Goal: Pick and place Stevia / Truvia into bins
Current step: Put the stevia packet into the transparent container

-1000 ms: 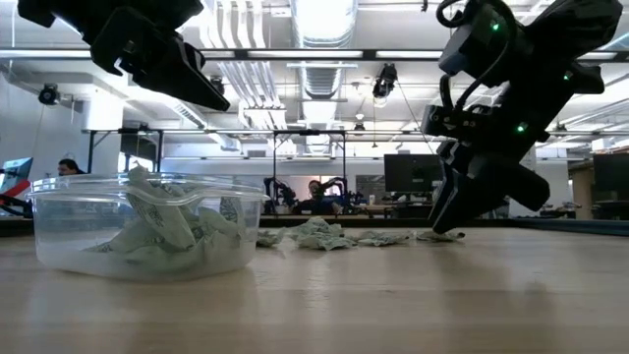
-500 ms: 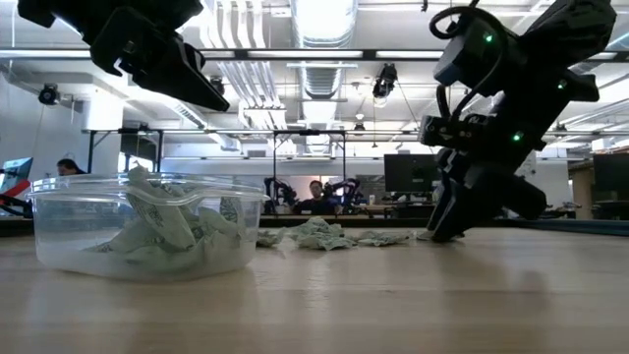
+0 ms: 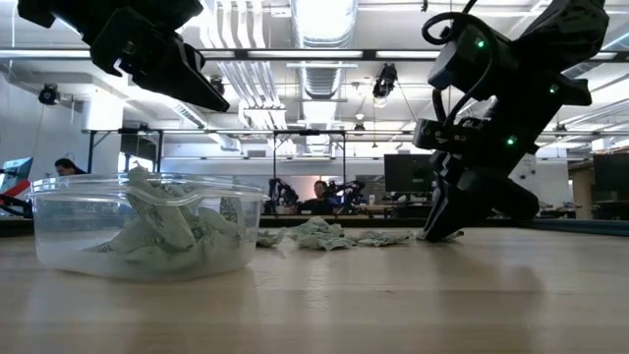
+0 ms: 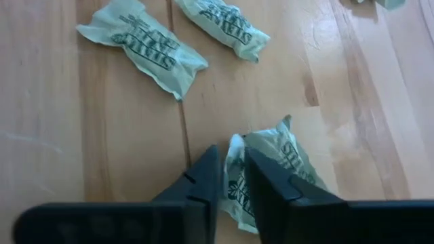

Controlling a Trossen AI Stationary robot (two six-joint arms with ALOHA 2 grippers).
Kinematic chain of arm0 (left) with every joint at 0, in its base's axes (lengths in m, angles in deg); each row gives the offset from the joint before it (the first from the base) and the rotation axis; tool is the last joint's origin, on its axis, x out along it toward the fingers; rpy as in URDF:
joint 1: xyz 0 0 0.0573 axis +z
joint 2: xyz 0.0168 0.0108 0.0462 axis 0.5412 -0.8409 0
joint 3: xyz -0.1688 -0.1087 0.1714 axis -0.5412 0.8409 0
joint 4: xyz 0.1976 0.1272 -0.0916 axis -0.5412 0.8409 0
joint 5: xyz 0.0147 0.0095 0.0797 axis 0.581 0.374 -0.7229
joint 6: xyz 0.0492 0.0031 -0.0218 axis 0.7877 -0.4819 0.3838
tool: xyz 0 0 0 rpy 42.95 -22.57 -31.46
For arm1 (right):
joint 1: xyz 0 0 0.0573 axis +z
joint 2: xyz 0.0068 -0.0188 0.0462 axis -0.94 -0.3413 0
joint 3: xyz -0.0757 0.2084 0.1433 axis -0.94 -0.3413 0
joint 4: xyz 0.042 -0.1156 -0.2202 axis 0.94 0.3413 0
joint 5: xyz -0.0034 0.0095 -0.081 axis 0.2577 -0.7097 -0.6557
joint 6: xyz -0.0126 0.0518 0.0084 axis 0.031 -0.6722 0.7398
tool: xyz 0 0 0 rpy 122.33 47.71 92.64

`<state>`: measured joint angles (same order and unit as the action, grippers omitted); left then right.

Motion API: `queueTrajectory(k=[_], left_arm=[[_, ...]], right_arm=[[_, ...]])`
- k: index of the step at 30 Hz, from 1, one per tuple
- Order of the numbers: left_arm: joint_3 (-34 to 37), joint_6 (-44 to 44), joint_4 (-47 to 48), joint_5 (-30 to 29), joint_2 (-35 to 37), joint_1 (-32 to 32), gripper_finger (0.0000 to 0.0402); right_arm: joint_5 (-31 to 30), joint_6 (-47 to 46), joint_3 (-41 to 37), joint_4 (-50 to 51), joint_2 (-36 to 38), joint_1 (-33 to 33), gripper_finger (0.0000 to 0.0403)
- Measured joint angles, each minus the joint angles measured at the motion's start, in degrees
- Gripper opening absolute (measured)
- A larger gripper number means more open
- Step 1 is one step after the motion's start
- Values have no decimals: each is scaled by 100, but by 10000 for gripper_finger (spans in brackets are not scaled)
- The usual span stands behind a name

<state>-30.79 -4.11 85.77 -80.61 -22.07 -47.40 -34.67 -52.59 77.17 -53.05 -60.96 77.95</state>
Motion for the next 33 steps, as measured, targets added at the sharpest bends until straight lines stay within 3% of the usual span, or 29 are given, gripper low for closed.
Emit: queueTrajectory(k=[5,22,26,33], left_arm=[[2,1,0,0,0,0,92],[4,2,6,-1,-2,0,92],[4,4,6,-1,-2,0,92],[4,2,5,-3,-2,0,92]], right_arm=[[-40,130,-8,36,38,-2,13],[-16,280,718,-40,448,572,9],[27,667,904,-676,435,809,9],[931,1550,924,-2484,320,1091,9]])
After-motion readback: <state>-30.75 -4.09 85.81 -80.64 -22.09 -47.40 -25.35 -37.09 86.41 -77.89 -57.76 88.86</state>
